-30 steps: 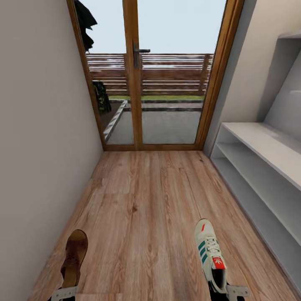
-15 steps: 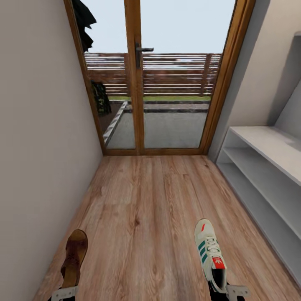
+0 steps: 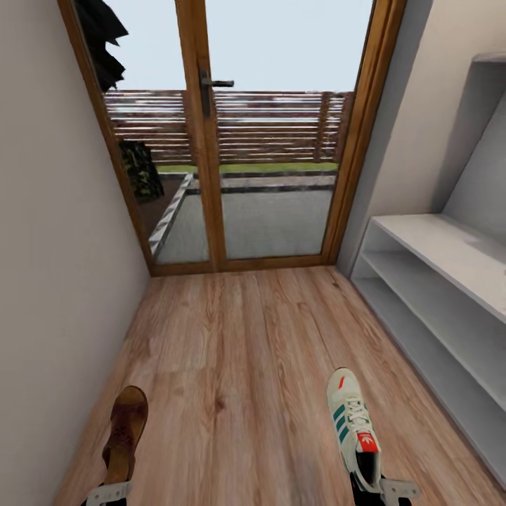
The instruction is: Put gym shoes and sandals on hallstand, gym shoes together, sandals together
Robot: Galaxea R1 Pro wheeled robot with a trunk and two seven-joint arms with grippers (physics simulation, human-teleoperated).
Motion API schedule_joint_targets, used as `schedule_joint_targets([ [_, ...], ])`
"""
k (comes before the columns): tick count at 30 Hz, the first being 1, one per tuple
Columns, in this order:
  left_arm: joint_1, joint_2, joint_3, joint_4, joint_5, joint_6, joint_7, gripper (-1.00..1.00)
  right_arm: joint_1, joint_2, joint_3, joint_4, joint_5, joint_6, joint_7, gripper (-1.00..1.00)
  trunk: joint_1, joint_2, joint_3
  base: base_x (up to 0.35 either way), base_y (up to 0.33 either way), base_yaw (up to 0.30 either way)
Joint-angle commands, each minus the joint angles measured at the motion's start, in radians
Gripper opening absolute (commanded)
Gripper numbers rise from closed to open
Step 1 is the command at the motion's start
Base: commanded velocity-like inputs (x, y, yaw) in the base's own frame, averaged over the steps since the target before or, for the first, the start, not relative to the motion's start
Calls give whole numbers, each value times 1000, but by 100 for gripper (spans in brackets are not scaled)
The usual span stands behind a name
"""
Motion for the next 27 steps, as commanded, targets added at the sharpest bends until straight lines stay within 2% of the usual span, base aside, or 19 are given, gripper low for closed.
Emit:
schedule_joint_targets([
  [1, -1, -1, 9, 0, -5, -4, -8, -100, -1, 0, -5, 1, 0, -3, 5, -100, 0, 0, 0, 337, 94, -250],
  [11, -1, -1, 9, 0, -5, -4, -8, -100, -1, 0, -5, 1, 0, -3, 5, -100, 0, 0, 4, 327, 143, -251],
  [27, -1, -1, 7, 0, -9, -4, -8, -100, -1, 0, -5, 1, 0, -3, 6, -100, 0, 0, 10, 289, 223, -253],
])
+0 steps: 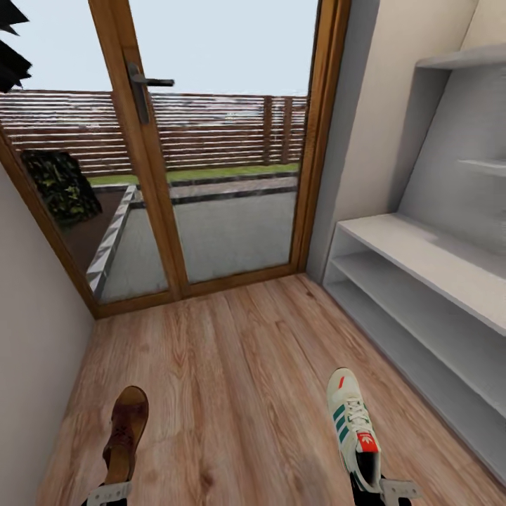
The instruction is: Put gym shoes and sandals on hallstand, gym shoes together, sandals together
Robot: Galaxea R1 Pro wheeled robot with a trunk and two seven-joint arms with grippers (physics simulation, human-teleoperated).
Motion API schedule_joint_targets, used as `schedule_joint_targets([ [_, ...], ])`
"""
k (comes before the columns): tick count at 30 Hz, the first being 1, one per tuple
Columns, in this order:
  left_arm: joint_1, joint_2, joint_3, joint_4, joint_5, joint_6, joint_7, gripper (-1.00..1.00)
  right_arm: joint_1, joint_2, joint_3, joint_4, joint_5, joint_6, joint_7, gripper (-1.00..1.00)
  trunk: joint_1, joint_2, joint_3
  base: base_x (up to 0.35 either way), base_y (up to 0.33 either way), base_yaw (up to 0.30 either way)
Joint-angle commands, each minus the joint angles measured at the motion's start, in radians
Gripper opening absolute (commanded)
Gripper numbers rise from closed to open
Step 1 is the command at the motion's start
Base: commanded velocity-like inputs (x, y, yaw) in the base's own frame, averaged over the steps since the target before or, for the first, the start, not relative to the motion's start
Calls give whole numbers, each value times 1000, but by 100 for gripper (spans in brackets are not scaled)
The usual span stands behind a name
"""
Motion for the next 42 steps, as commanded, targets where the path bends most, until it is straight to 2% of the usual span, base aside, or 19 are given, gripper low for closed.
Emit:
schedule_joint_targets([
  [1, -1, -1, 8, 1, -5, -4, -8, -100, -1, 0, -5, 1, 0, -3, 5, -100, 0, 0, 0, 282, 234, -253],
  [17, -1, -2, 7, 1, -8, -3, -8, -100, -1, 0, -5, 1, 0, -3, 5, -100, 0, 0, 6, 283, 231, -253],
  [42, -1, -3, 8, 1, -5, -4, -8, -100, -1, 0, -5, 2, 0, -3, 5, -100, 0, 0, 16, 304, 173, -255],
])
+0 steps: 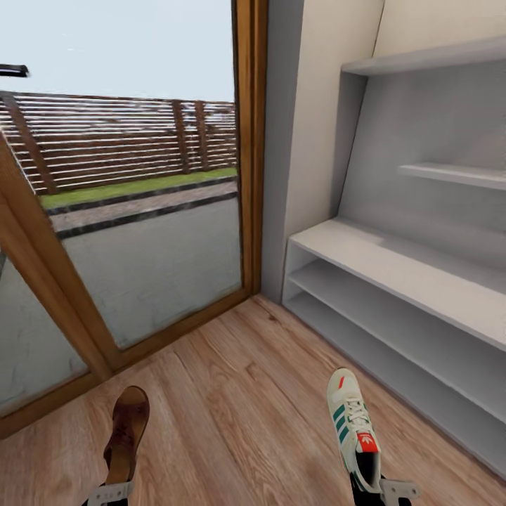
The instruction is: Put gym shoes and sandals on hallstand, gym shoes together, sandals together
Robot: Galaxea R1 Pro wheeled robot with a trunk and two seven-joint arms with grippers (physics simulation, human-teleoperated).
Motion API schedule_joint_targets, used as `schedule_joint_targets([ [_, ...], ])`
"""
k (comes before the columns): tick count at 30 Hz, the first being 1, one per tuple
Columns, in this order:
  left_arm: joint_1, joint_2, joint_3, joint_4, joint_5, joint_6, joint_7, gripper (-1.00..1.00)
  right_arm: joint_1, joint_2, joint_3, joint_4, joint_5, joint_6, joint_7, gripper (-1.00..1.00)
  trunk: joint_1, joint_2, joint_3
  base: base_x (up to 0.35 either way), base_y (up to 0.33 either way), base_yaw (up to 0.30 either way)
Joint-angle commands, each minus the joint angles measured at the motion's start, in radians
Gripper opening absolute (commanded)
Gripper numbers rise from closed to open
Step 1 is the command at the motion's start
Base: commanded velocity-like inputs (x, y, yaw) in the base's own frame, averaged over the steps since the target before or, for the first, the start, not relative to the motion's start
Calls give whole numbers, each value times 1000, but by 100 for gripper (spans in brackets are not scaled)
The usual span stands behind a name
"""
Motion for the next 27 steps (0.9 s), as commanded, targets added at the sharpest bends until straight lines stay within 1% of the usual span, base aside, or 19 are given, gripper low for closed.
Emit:
schedule_joint_targets([
  [1, -1, -1, 9, 0, -5, -4, -8, -100, -1, 0, -5, 1, 0, -3, 5, -100, 0, 0, 0, 284, 229, -256],
  [13, -1, -1, 9, 0, -6, -4, -8, -100, -1, 0, -5, 2, 1, -3, 5, -100, 0, 0, 5, 259, 227, -256],
  [27, -1, 1, 7, 0, -5, -4, -18, -100, -1, 0, -5, 2, 0, -3, 5, -100, 0, 0, 10, 22, 28, -257],
])
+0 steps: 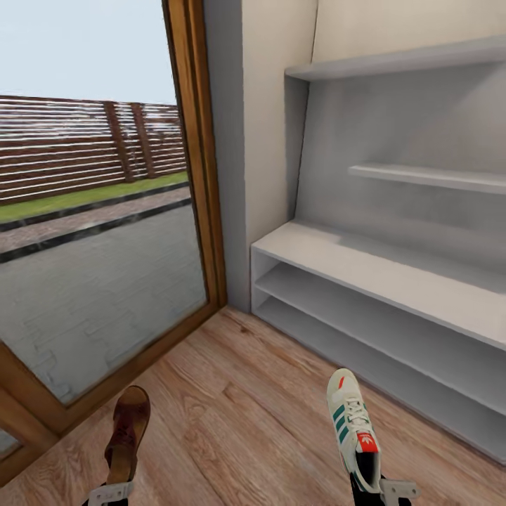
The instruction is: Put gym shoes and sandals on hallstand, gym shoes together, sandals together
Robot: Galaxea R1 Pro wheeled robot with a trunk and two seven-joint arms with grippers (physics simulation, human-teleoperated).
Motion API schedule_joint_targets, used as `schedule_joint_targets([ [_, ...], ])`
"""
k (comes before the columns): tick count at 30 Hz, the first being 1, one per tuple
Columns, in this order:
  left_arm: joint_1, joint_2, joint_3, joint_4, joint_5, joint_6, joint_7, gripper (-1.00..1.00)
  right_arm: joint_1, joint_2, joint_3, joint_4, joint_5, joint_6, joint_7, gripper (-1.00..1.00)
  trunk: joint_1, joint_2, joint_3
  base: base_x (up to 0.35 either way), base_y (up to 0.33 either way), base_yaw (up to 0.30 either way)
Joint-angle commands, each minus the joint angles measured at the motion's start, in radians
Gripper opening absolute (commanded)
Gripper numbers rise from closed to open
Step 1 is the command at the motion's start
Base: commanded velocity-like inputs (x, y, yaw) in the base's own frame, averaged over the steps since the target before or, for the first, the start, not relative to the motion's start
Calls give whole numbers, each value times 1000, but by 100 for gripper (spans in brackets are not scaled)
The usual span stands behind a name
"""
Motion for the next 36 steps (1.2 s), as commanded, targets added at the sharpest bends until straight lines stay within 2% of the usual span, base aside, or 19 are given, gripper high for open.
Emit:
schedule_joint_targets([
  [1, -1, 0, 8, 0, -5, -4, -8, -100, -1, 0, -5, 1, 0, -3, 5, -100, 0, 0, 0, 1, 2, -257],
  [5, -1, 0, 8, 0, -4, -4, -9, -100, -1, 0, -5, 1, 0, -3, 5, -100, 0, 0, 1, 1, 1, -257],
  [36, -1, -1, 8, 0, -4, -4, -8, -100, -1, 0, -5, 1, 0, -3, 5, -100, 119, -217, -86, 0, 0, -258],
])
